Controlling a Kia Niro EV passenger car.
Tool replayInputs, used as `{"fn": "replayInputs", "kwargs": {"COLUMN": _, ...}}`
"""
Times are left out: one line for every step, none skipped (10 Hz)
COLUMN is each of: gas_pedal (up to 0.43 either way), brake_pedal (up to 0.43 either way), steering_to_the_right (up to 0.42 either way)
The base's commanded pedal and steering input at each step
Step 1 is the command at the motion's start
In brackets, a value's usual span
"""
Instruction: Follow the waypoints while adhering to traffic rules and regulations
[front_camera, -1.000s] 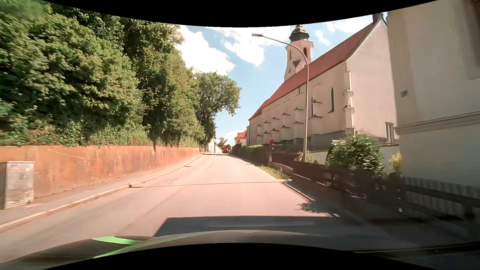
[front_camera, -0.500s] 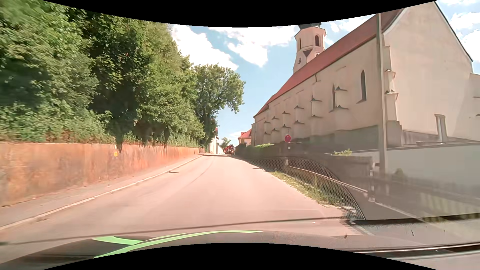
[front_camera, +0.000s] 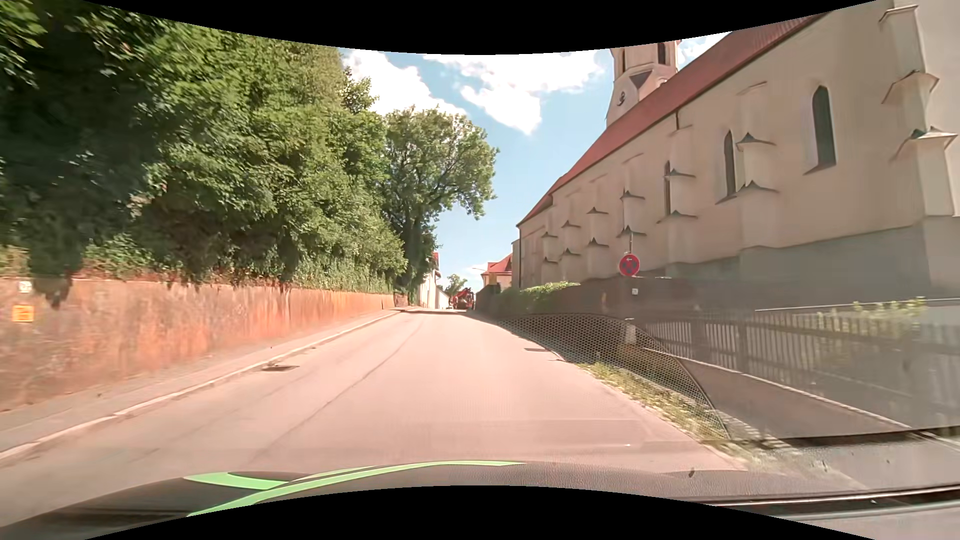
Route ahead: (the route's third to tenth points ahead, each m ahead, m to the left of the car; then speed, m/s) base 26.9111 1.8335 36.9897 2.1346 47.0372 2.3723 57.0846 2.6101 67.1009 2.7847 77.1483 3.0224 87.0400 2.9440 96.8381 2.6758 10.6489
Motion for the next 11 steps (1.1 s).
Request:
{"fn": "replayInputs", "kwargs": {"gas_pedal": 0.0, "brake_pedal": 0.079, "steering_to_the_right": -0.01}}
{"fn": "replayInputs", "kwargs": {"gas_pedal": 0.0, "brake_pedal": 0.061, "steering_to_the_right": -0.01}}
{"fn": "replayInputs", "kwargs": {"gas_pedal": 0.0, "brake_pedal": 0.049, "steering_to_the_right": -0.01}}
{"fn": "replayInputs", "kwargs": {"gas_pedal": 0.0, "brake_pedal": 0.043, "steering_to_the_right": -0.009}}
{"fn": "replayInputs", "kwargs": {"gas_pedal": 0.0, "brake_pedal": 0.037, "steering_to_the_right": -0.009}}
{"fn": "replayInputs", "kwargs": {"gas_pedal": 0.0, "brake_pedal": 0.037, "steering_to_the_right": -0.009}}
{"fn": "replayInputs", "kwargs": {"gas_pedal": 0.0, "brake_pedal": 0.0, "steering_to_the_right": -0.009}}
{"fn": "replayInputs", "kwargs": {"gas_pedal": 0.0, "brake_pedal": 0.0, "steering_to_the_right": -0.009}}
{"fn": "replayInputs", "kwargs": {"gas_pedal": 0.0, "brake_pedal": 0.0, "steering_to_the_right": -0.009}}
{"fn": "replayInputs", "kwargs": {"gas_pedal": 0.0, "brake_pedal": 0.0, "steering_to_the_right": -0.009}}
{"fn": "replayInputs", "kwargs": {"gas_pedal": 0.0, "brake_pedal": 0.0, "steering_to_the_right": -0.009}}
